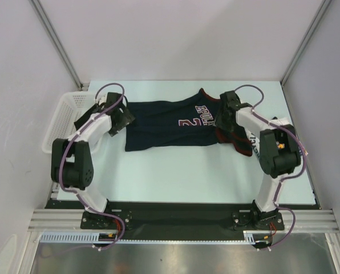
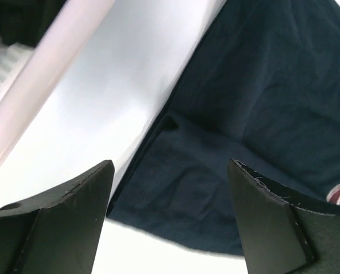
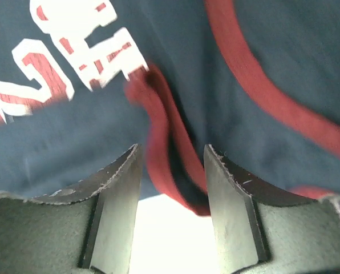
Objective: Fold and stack the tank tops
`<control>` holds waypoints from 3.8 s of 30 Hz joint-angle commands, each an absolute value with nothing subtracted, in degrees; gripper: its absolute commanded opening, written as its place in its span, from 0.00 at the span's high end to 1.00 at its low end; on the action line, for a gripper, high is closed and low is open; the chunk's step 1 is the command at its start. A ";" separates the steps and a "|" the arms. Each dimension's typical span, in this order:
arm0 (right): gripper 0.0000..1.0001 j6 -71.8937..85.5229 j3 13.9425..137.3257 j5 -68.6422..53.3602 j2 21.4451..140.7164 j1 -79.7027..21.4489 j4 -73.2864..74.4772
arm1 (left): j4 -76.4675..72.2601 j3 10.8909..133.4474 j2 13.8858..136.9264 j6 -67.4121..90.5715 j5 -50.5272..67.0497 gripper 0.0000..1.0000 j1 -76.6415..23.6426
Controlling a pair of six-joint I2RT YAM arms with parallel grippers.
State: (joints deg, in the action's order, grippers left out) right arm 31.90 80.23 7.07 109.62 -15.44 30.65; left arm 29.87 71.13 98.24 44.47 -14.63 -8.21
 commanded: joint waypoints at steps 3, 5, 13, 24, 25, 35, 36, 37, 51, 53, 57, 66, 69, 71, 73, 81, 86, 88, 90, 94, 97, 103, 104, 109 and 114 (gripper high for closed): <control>0.46 32.60 67.01 5.45 92.85 -14.68 26.63 | 24.97 60.25 82.21 42.10 -9.68 0.15 -8.26; 0.26 32.87 63.56 5.18 90.19 -14.24 25.93 | 22.86 56.36 79.38 42.36 -7.66 0.14 -8.52; 0.26 37.52 53.36 4.93 85.60 -11.61 21.72 | 15.66 40.79 72.16 44.30 -2.37 0.14 -8.79; 0.15 46.31 50.80 -1.91 88.59 -6.07 12.84 | 12.31 37.71 76.19 47.46 -0.70 0.13 -8.79; 0.16 47.01 50.63 -2.46 88.94 -5.63 12.31 | 11.00 37.44 76.46 47.98 -0.53 0.14 -8.79; 0.32 50.10 49.22 -1.94 91.58 -5.45 9.49 | 8.70 36.39 81.38 51.15 -1.58 0.21 -8.62; 0.34 50.01 49.04 -1.41 91.67 -5.45 9.41 | 8.61 36.21 81.65 51.33 -2.45 0.23 -8.70; 0.34 50.27 48.69 -1.15 91.50 -5.45 9.49 | 8.61 36.21 81.82 51.42 -2.98 0.24 -8.70; 0.17 54.84 45.61 -0.89 90.17 -6.24 5.98 | 7.03 36.91 86.13 55.19 -5.62 0.28 -6.77; 0.24 55.46 45.61 -0.09 90.61 -6.24 5.36 | 6.16 37.00 86.92 56.42 -6.32 0.35 -6.59; 0.64 56.16 45.18 3.51 91.14 -6.24 4.22 | 6.33 37.79 87.36 56.78 -9.31 0.94 -6.24; 1.00 51.16 44.92 11.85 86.49 -7.64 15.37 | 10.55 37.27 84.91 54.58 -6.24 1.00 -0.44; 1.00 49.75 41.94 13.26 82.46 -7.65 17.57 | 11.60 36.83 82.62 53.70 -5.72 1.00 1.58; 0.98 49.22 40.52 13.62 80.43 -7.38 19.33 | 13.09 37.00 81.48 53.26 -5.71 1.00 1.93; 0.96 48.43 38.85 13.80 77.01 -7.29 21.17 | 14.58 36.83 79.64 53.17 -5.28 1.00 1.85; 0.88 49.04 33.23 12.83 65.05 -7.65 26.01 | 18.45 30.60 68.74 54.05 -3.61 0.96 1.93; 0.44 48.60 31.64 12.83 60.48 -7.73 29.44 | 19.95 27.43 59.35 53.44 -2.81 0.58 1.67; 0.39 48.34 31.90 13.27 58.63 -8.08 30.40 | 24.33 28.12 56.96 53.61 -4.29 0.32 1.58; 0.37 46.59 32.43 13.80 55.91 -8.43 30.32 | 27.14 29.17 52.75 53.44 -6.14 0.17 1.32; 0.37 39.12 33.75 7.83 53.26 -9.14 23.40 | 29.62 31.90 46.50 50.37 -7.56 0.07 0.62; 0.36 33.16 35.76 0.55 56.06 -9.84 16.38 | 25.77 34.53 45.88 40.83 -0.91 0.08 0.44; 0.37 25.85 52.60 -5.10 75.97 -11.42 15.73 | 15.75 39.63 51.58 33.94 10.45 0.00 0.44; 0.38 25.23 55.00 -5.45 78.37 -11.86 15.91 | 14.69 40.42 53.94 33.66 10.81 0.00 0.44; 0.39 22.24 70.38 -7.29 92.61 -12.57 18.10 | 12.31 48.94 64.05 32.70 11.60 0.02 0.44; 0.40 19.96 87.32 -6.85 107.54 -13.10 21.17 | 8.63 53.52 74.78 33.31 11.43 0.07 -1.84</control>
